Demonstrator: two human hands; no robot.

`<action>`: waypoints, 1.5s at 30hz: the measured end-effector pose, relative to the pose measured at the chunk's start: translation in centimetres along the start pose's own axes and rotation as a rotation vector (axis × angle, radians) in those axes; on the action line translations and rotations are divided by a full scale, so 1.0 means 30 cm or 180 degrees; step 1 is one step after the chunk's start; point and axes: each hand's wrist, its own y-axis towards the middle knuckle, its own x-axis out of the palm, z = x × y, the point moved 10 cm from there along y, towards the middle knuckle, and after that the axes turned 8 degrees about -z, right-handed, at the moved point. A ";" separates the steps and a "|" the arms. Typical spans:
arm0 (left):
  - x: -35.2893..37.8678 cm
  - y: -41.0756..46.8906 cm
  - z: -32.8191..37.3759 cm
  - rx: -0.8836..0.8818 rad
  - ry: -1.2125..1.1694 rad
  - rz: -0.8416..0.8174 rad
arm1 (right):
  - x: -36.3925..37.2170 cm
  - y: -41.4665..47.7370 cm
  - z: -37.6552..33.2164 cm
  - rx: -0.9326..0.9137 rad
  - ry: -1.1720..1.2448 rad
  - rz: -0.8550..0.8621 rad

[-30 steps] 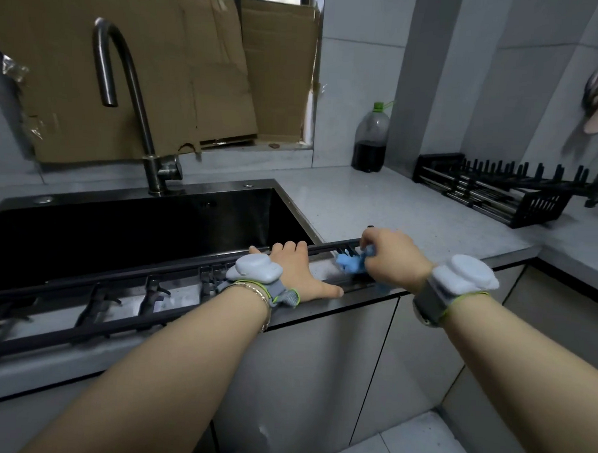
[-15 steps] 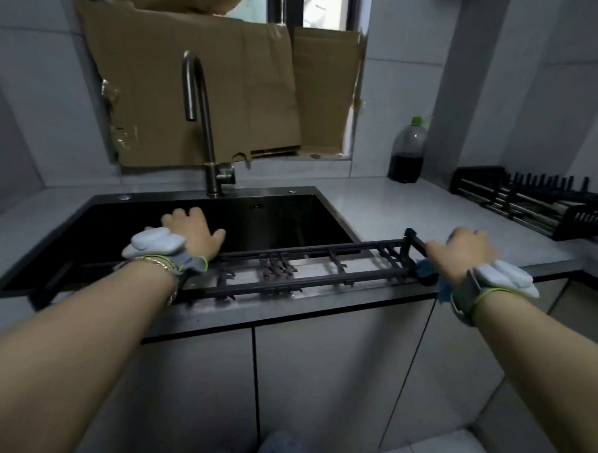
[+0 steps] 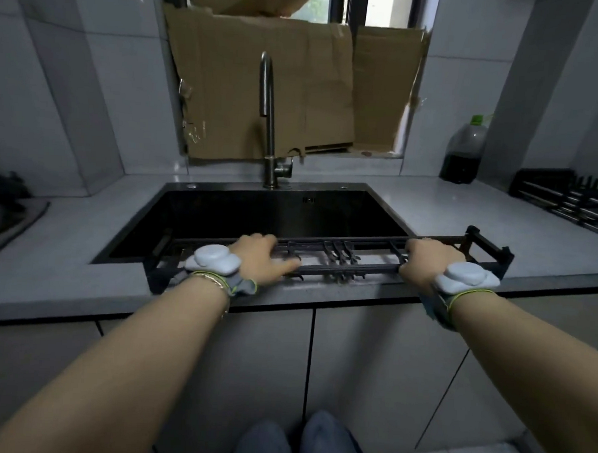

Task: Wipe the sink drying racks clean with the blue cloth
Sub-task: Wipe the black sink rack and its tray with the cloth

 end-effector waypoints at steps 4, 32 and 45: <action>0.074 -0.019 0.034 -0.0086 0.0794 -0.0148 | 0.024 -0.042 -0.047 -0.0144 -0.0269 0.0106; -0.243 0.609 0.991 0.1753 0.0092 0.0440 | -0.350 0.399 0.309 -0.0628 0.0888 0.0612; -0.539 0.889 1.418 0.2158 -0.0211 0.0590 | -0.598 0.548 0.877 0.0612 0.2369 0.0265</action>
